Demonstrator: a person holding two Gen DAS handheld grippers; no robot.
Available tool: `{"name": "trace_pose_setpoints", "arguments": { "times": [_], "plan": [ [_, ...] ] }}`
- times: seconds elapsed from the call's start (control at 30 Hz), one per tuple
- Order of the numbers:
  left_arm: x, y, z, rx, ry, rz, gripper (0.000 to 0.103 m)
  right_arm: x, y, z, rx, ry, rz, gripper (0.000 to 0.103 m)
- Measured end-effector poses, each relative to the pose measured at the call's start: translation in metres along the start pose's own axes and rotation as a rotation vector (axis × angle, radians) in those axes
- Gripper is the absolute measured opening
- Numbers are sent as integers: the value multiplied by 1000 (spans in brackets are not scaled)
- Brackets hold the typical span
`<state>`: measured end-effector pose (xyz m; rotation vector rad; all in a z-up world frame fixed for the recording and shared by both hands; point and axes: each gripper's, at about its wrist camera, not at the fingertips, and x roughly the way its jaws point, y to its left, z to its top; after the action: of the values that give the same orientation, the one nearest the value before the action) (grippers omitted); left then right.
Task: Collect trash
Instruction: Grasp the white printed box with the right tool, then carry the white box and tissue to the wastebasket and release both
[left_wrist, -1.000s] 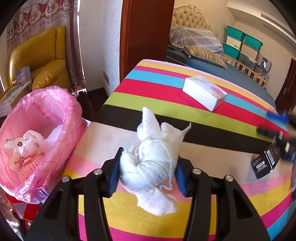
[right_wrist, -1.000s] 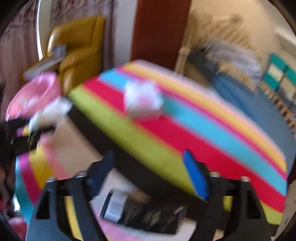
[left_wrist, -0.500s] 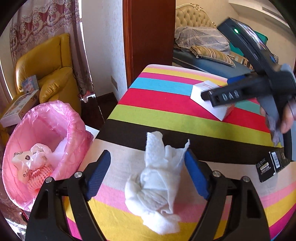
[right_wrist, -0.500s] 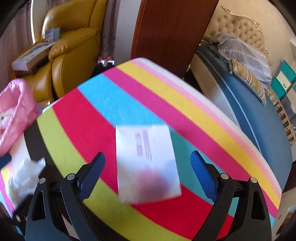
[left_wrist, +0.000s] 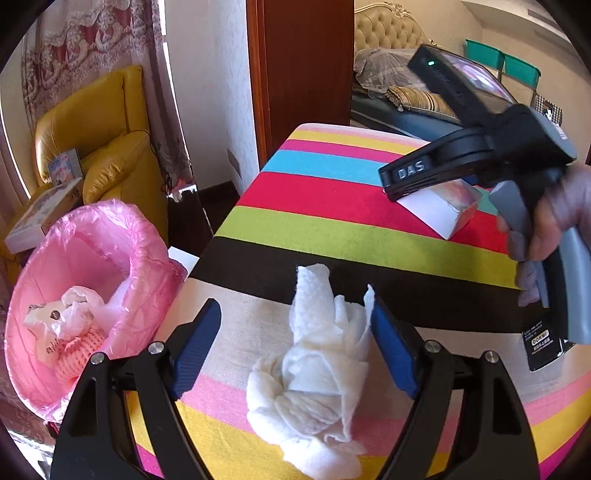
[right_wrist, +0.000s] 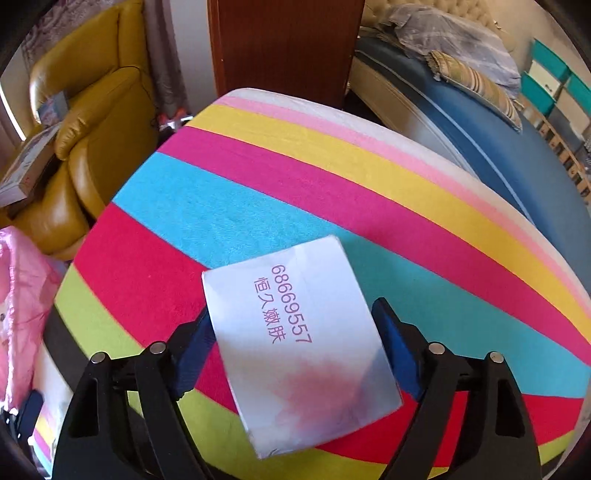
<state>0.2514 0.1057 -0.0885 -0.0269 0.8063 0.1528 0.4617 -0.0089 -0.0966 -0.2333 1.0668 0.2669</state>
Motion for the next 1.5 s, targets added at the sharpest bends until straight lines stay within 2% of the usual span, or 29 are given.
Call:
{"name": "trace_pose_setpoints", "arguments": {
  "times": [0.07, 0.13, 0.2, 0.3, 0.43, 0.6, 0.8, 0.93, 1.03, 1.13, 1.2, 1.27, 1.33, 1.43, 1.5],
  "plan": [
    [3, 1, 1, -7, 11, -1, 79, -2, 1, -4, 11, -27, -12, 77],
    [7, 4, 3, -21, 27, -14, 73, -8, 0, -13, 22, -59, -26, 76],
    [12, 6, 4, -31, 49, -30, 46, -13, 3, -28, 19, -94, -38, 75],
    [13, 9, 2, -43, 55, -58, 34, -27, 4, -56, -26, -148, -54, 72],
    [2, 9, -3, -28, 19, -55, 28, -54, -13, -99, -83, -218, -87, 72],
    [-11, 15, -13, -29, 0, -67, 21, -77, -59, -152, -106, -238, -110, 72],
    [-23, 20, -24, -34, -7, -80, 21, -97, -100, -181, -74, -252, -82, 72],
    [-33, 21, -30, -24, -31, -93, 20, -121, -92, -183, -70, -320, -10, 72],
    [-29, 21, -33, -11, 2, -110, 22, -130, -78, -180, -91, -351, 27, 72],
    [-24, 20, -36, -9, 16, -109, 30, -119, -66, -180, -108, -323, 54, 72],
    [-27, 19, -38, -14, 7, -96, 55, -106, -60, -184, -113, -290, 67, 73],
    [-30, 18, -39, -11, -2, -91, 64, -95, -58, -187, -111, -262, 70, 73],
    [-30, 19, -41, -7, 4, -83, 68, -89, -57, -188, -112, -250, 67, 74],
    [-26, 26, -43, -41, 41, -78, 69, -88, -59, -192, -104, -244, 82, 83],
    [-26, 31, -43, -64, 51, -72, 70, -91, -59, -196, -104, -251, 84, 83]
  ]
}}
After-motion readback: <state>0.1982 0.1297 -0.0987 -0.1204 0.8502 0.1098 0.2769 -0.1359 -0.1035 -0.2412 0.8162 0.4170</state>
